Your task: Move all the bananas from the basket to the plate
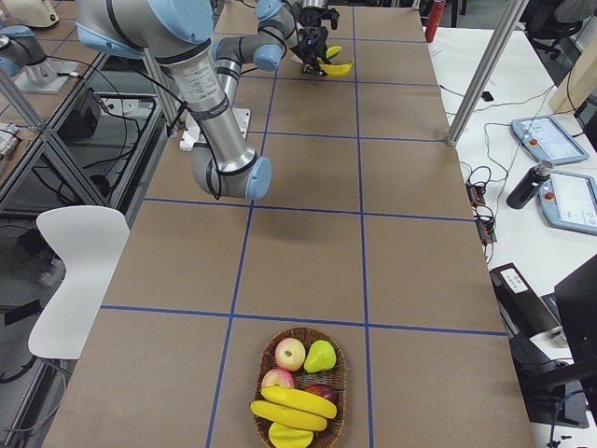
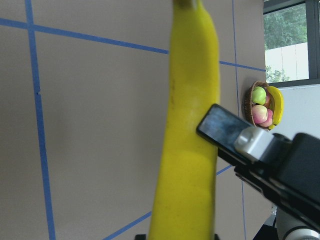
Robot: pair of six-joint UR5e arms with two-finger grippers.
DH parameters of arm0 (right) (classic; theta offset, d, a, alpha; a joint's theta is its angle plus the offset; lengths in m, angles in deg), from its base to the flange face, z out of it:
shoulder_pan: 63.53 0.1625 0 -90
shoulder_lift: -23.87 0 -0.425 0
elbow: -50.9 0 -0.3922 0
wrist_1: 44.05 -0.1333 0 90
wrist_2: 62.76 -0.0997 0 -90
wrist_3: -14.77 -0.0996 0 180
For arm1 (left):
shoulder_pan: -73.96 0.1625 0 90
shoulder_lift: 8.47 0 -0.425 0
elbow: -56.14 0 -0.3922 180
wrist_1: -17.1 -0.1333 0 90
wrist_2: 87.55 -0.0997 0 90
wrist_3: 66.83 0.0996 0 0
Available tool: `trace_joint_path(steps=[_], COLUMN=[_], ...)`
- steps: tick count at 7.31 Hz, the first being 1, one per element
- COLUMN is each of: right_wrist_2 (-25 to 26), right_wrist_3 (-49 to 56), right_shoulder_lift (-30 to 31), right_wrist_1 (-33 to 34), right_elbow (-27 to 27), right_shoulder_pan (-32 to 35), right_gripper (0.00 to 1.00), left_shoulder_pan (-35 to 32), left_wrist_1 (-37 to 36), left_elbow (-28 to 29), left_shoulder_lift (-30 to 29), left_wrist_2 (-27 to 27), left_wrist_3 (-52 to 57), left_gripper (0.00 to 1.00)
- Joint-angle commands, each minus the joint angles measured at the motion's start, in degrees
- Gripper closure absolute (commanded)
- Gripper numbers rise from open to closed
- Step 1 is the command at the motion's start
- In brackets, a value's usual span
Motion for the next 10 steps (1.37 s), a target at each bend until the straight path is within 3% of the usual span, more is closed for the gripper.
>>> trace_joint_path(steps=[1,5,7,10], right_wrist_2=[0.05,-2.13,-11.23,-21.97], right_wrist_3=[0.84,4.62,10.40,25.32], right_shoulder_lift=[-0.04,3.02,10.55,20.14], right_wrist_1=[-0.02,0.33,0.51,0.60], right_elbow=[-0.22,-5.40,-8.29,-8.31], right_shoulder_pan=[0.00,2.62,9.54,18.60], right_gripper=[0.01,0.00,0.00,0.00], left_shoulder_pan=[0.07,-1.07,-3.52,-5.03], left_wrist_1=[-0.12,-0.21,-0.21,2.67], left_elbow=[-0.13,-0.22,-1.70,-4.70], left_shoulder_lift=[0.08,6.21,14.97,30.63], left_wrist_2=[-0.05,-0.58,-0.58,-1.11], left_wrist_3=[0.01,0.10,0.97,4.14], left_gripper=[1.00,1.00,1.00,1.00])
